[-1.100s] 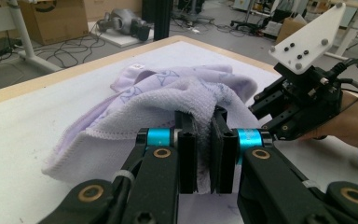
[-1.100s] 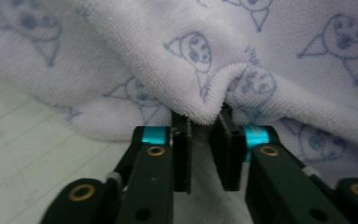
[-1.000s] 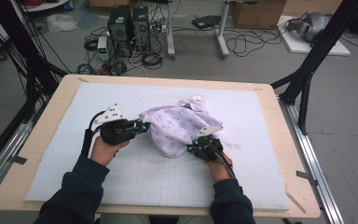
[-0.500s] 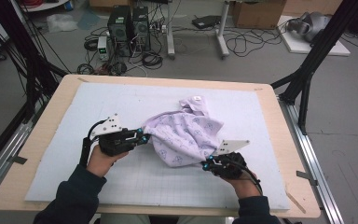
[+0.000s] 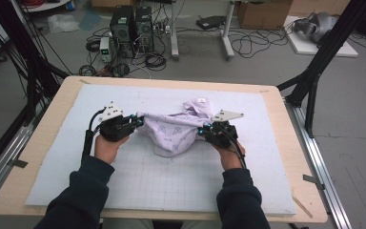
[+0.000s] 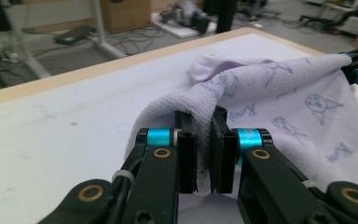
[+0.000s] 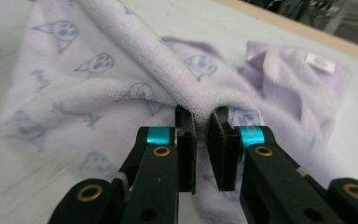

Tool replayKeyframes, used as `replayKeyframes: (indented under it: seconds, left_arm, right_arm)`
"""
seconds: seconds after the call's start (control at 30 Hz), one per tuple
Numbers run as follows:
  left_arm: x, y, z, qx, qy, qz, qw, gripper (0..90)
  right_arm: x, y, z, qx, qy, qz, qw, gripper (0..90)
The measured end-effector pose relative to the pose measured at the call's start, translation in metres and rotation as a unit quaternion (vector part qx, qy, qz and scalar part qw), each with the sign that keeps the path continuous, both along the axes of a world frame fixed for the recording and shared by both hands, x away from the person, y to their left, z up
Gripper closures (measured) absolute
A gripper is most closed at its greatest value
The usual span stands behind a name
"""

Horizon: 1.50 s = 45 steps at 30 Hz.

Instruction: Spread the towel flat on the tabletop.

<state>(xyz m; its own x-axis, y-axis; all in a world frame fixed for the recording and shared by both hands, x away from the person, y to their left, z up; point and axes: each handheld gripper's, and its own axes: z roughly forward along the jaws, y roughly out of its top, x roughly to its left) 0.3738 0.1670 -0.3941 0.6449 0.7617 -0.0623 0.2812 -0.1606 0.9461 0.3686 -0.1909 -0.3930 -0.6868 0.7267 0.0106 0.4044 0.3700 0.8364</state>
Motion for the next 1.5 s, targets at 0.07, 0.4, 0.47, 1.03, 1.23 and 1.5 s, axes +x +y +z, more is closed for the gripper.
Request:
replayKeyframes:
  seconds: [0.07,0.4,0.47,1.03,1.23,1.5]
  left_arm:
    - [0.005,0.000,-0.002,0.003,-0.002,0.011,0.9999,83.0]
    - [0.017,0.001,-0.016,0.017,0.023,0.037,0.9989,65.8]
    - [0.015,0.000,-0.017,0.008,0.030,0.042,0.9987,53.3]
    - [-0.021,-0.021,-0.041,0.029,0.076,-0.114,0.9902,45.0]
    - [-0.020,-0.041,-0.054,0.056,0.094,-0.125,0.9861,43.4]
    - [-0.019,-0.056,-0.056,0.120,0.099,-0.131,0.9791,76.8]
  right_arm:
    - [0.012,0.008,-0.004,-0.007,-0.005,-0.011,0.9999,82.5]
    - [0.049,0.026,-0.020,-0.027,-0.011,-0.064,0.9975,82.4]
    - [0.052,0.026,-0.023,-0.028,-0.011,-0.071,0.9970,82.1]
    - [0.035,0.005,-0.007,0.011,-0.013,-0.069,0.9975,52.0]
    - [0.013,-0.012,0.001,0.025,-0.031,-0.058,0.9975,50.8]
    - [-0.016,-0.031,-0.006,0.024,-0.023,-0.051,0.9982,48.8]
